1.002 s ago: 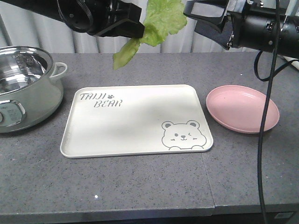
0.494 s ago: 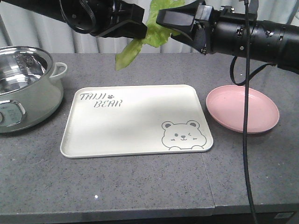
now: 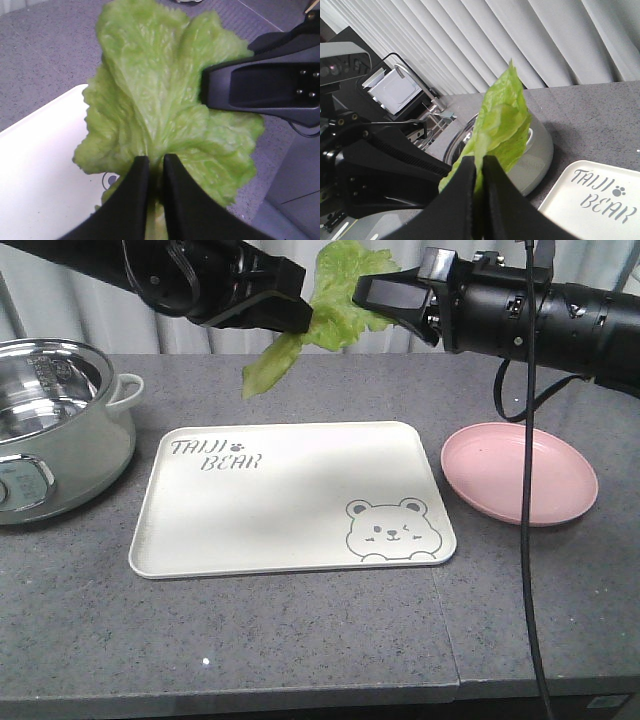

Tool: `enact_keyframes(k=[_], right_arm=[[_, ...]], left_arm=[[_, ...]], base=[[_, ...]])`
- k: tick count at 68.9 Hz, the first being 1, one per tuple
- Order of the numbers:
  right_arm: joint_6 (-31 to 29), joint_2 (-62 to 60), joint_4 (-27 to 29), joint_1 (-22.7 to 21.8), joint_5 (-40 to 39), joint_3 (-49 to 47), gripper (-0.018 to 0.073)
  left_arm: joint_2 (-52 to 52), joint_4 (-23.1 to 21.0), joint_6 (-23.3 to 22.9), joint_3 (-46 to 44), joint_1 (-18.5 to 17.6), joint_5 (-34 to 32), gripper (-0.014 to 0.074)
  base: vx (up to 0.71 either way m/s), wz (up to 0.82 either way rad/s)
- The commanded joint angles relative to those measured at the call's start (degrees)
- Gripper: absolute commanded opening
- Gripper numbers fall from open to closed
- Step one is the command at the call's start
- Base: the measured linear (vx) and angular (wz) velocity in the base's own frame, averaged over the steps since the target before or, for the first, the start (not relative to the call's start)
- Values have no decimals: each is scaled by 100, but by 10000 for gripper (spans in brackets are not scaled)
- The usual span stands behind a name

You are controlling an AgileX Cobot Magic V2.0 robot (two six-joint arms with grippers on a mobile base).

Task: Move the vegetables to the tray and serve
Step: 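Grasp the lettuce leaf with the right gripper from the left gripper, then carry the leaf with the right gripper and release it onto the pink plate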

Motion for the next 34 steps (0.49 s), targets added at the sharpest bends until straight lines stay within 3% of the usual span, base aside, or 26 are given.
enact_keyframes(k=[1,21,34], right_arm=[[-74,-199,735,-6,224,-186,-10],[-103,-199,735,-6,276,-186,-6],[-405,-309,735,-284,287,-191,-6]], left_arm=[[-292,-314,4,-150,-48,-272,115],[-479,-450,-18,-162,-48,-266,502],[-727,-261,-18,-162,-38,-159,542]], base=[[0,0],[0,0],[0,0]])
